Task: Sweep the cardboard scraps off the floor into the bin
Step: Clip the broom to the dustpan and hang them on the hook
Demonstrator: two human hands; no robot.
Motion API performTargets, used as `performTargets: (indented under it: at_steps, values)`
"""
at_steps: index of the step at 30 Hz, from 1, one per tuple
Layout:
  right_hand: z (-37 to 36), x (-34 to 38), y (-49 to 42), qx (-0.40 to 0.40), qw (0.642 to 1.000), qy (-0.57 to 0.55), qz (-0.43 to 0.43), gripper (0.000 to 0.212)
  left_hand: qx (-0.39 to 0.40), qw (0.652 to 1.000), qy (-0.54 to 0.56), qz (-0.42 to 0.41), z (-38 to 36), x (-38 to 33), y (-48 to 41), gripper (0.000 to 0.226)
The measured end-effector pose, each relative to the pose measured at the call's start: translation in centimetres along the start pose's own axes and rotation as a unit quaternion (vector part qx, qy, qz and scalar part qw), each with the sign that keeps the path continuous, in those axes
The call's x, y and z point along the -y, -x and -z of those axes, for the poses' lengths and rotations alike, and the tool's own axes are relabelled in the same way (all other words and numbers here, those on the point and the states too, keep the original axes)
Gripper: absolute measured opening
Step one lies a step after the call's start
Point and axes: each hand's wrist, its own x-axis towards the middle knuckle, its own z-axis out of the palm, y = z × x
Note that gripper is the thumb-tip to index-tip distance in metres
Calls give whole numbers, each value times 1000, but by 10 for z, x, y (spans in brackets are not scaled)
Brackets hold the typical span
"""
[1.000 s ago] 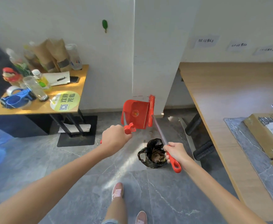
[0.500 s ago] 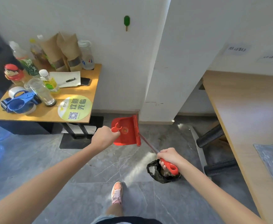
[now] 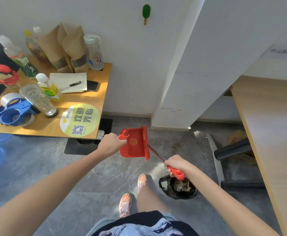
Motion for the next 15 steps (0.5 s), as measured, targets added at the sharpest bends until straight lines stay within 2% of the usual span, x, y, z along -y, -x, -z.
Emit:
performTargets:
  at_steps: [6,9,13,15]
  values:
    - [11,32,-71,-2,996,83,-18,10,25,998,44,47,-21,-18,-61,42]
    - [16,45,-99,7,985,168,-23,4,39,996,46,60,-35,-24,-97,47]
    - [16,60,-126,46,973,222,-29,4,67,995,-23,76,-50,-19,-135,44]
    - [15,65,-142,80,960,269,-4,16,71,991,-78,82,-56,-14,-145,33]
